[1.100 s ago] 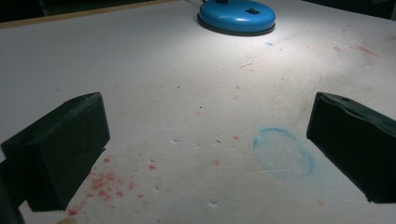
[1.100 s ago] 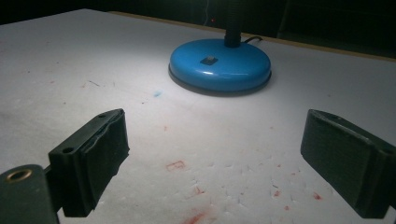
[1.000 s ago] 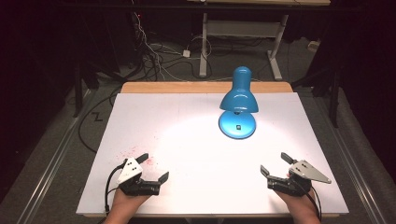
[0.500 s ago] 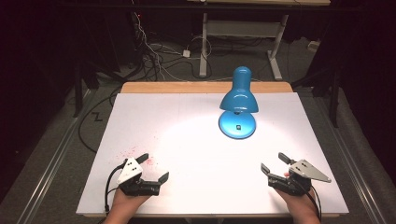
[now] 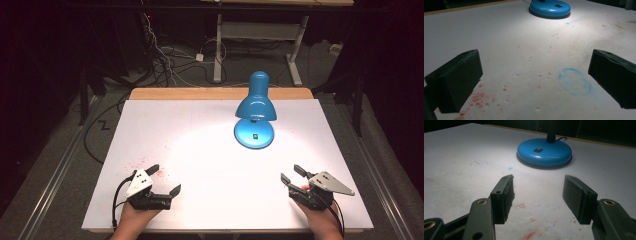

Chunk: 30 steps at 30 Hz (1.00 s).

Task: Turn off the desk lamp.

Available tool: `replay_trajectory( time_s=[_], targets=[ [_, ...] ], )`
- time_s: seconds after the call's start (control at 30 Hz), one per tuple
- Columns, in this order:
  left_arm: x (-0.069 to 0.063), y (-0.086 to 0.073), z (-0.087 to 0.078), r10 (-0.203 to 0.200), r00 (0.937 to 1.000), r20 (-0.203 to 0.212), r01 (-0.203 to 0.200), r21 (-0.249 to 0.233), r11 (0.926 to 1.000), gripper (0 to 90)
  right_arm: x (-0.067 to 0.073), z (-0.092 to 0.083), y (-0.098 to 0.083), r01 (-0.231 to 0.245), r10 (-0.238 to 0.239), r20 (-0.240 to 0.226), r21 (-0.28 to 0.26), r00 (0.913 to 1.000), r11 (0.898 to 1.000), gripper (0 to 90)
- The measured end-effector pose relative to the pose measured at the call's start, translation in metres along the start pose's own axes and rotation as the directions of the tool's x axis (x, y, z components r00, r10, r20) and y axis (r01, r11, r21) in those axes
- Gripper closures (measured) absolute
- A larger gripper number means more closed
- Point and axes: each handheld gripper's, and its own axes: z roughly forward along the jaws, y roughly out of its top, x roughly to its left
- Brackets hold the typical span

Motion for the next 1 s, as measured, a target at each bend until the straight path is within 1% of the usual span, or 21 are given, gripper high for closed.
replay_trajectory(
  time_s=[0.03,0.07,0.1,0.13,0.2,0.23,0.27,0.33,0.37,0.4,0.43,0.47,0.5,0.53,0.57,0.6,0.73,0.77,0.93,1.0],
  targets=[
    [0.0000,0.0000,0.0000,0.000,1.0000,0.000,0.000,0.000,1.0000,0.0,0.0001,0.0000,0.0000,0.000,0.000,-0.002,0.001,1.0000,1.000,46.7],
    [0.0000,0.0000,0.0000,0.000,1.0000,-0.001,0.000,0.000,1.0000,0.0,0.0007,-0.0001,0.0001,-0.003,0.003,-0.005,0.005,1.0000,1.000,50.4],
    [0.0000,0.0000,0.0000,0.000,1.0000,-0.001,0.000,0.001,1.0000,0.0,0.0007,-0.0001,0.0001,-0.003,0.003,-0.005,0.005,1.0000,1.000,50.4],
    [0.0000,0.0000,0.0001,0.000,1.0000,-0.001,0.000,0.001,1.0000,0.0,0.0006,0.0001,0.0003,-0.001,0.001,-0.011,0.005,0.9999,1.000,54.0],
    [-0.0001,0.0000,0.0001,0.000,1.0000,-0.001,0.000,0.002,1.0000,0.0,0.0006,0.0003,0.0006,-0.005,0.005,-0.018,0.007,0.9998,1.000,57.5],
    [-0.0002,0.0000,0.0001,0.001,1.0000,-0.002,-0.001,0.002,1.0000,0.0,0.0006,0.0003,0.0006,-0.005,0.005,-0.018,0.007,0.9998,1.000,57.5],
    [-0.0002,0.0000,0.0001,0.001,1.0000,-0.001,-0.001,0.002,1.0000,0.0,0.0008,0.0002,0.0010,-0.009,0.009,-0.026,0.009,0.9996,1.000,60.9],
    [-0.0002,0.0000,0.0001,0.001,1.0000,-0.002,-0.001,0.002,1.0000,0.0,0.0014,0.0000,0.0014,-0.013,0.014,-0.028,0.015,0.9995,1.000,64.1],
    [-0.0001,0.0000,0.0001,0.001,1.0000,-0.002,-0.001,0.002,1.0000,0.0,0.0014,0.0000,0.0014,-0.013,0.014,-0.028,0.015,0.9995,1.000,64.1],
    [-0.0001,0.0000,0.0001,0.001,1.0000,-0.002,-0.001,0.002,1.0000,0.0,0.0013,0.0003,0.0019,-0.010,0.011,-0.031,0.014,0.9995,1.000,67.1],
    [-0.0001,0.0000,0.0001,0.001,1.0000,-0.002,-0.001,0.002,1.0000,0.0,0.0013,0.0003,0.0019,-0.010,0.011,-0.031,0.014,0.9995,1.000,67.1],
    [-0.0001,0.0000,0.0001,0.001,1.0000,-0.001,-0.001,0.002,1.0000,0.0,0.0015,0.0002,0.0022,-0.009,0.010,-0.033,0.014,0.9994,1.000,69.7],
    [-0.0001,0.0000,0.0001,0.001,1.0000,-0.001,-0.001,0.001,1.0000,0.0,0.0015,0.0002,0.0022,-0.009,0.010,-0.033,0.014,0.9994,1.000,69.7],
    [0.0000,0.0000,0.0001,0.001,1.0000,-0.001,-0.001,0.001,1.0000,0.0,0.0013,0.0003,0.0027,-0.007,0.008,-0.034,0.015,0.9994,1.000,72.2],
    [0.0000,0.0000,0.0001,0.000,1.0000,-0.001,0.000,0.001,1.0000,0.0,0.0013,0.0003,0.0027,-0.007,0.008,-0.034,0.015,0.9994,1.000,72.2],
    [-0.0001,0.0000,0.0001,0.001,1.0000,-0.001,-0.001,0.002,1.0000,0.0,0.0014,0.0002,0.0029,-0.006,0.007,-0.034,0.017,0.9994,1.000,74.4],
    [-0.0002,0.0000,0.0001,0.000,1.0000,-0.001,0.000,0.001,1.0000,0.0,0.0018,0.0002,0.0031,-0.002,0.002,-0.034,0.020,0.9994,1.000,76.2],
    [-0.0002,0.0000,0.0001,0.001,1.0000,-0.001,-0.001,0.001,1.0000,0.0,0.0019,0.0002,0.0031,0.002,-0.001,-0.029,0.021,0.9996,1.000,78.4],
    [-0.0005,0.0000,0.0002,0.002,1.0000,-0.002,-0.002,0.001,1.0000,0.0,0.0021,0.0001,0.0033,0.002,-0.001,-0.029,0.024,0.9996,1.000,82.7],
    [-0.0005,0.0000,0.0002,0.004,1.0000,-0.002,-0.004,0.002,1.0000,0.0,0.0024,0.0000,0.0037,0.006,-0.006,-0.027,0.025,0.9996,1.000,87.2]
  ],
)
